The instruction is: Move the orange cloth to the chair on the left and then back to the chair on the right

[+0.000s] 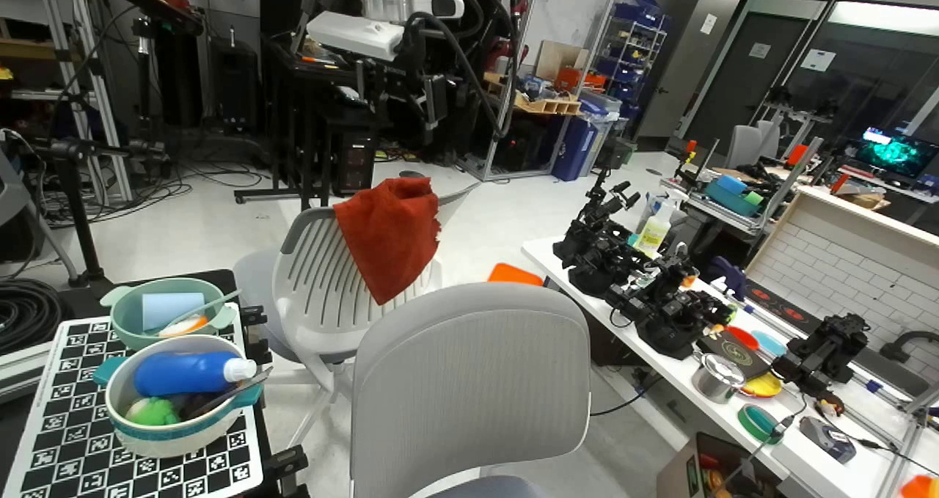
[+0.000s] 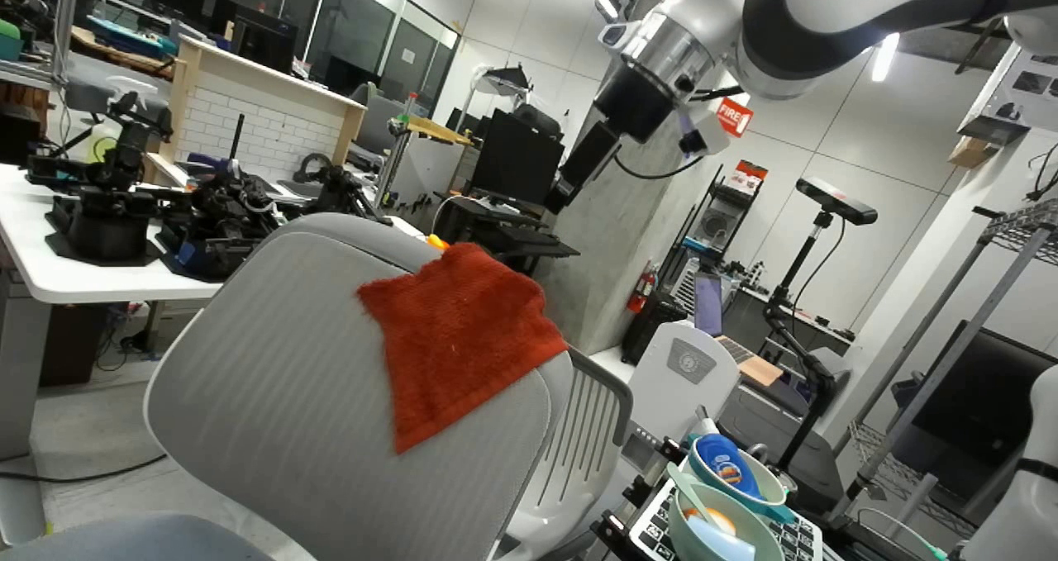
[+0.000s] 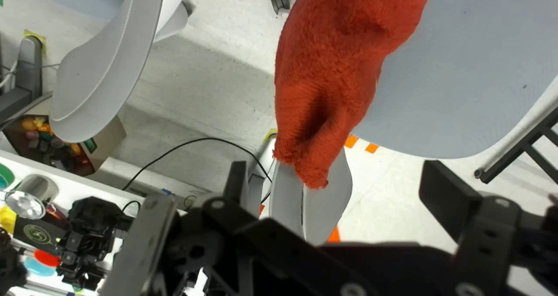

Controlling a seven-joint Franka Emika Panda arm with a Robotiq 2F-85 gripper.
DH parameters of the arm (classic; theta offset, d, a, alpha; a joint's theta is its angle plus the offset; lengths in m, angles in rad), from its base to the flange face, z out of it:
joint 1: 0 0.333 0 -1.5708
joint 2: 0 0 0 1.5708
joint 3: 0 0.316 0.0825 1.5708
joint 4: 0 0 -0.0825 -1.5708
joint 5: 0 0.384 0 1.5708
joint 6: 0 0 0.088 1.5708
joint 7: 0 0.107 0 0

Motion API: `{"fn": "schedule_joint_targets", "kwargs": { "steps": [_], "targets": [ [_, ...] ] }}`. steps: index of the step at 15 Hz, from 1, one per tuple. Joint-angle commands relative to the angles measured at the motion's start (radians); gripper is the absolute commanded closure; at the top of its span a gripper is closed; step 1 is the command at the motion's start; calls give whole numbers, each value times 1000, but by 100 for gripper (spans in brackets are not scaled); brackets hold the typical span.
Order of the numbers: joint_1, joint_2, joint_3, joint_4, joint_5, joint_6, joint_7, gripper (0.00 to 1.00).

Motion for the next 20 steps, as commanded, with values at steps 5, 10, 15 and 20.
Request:
{"fn": "schedule_joint_targets", "kwargs": {
  "steps": [5,10,15,20],
  "targets": [
    [-4,15,-2,-69,-6,-2,73,0],
    [-11,82,-7,-48,-8,19,76,0],
    [-9,151,-4,-22,-14,49,81,0],
    [5,194,3,5,-16,59,89,42]
  ]
}}
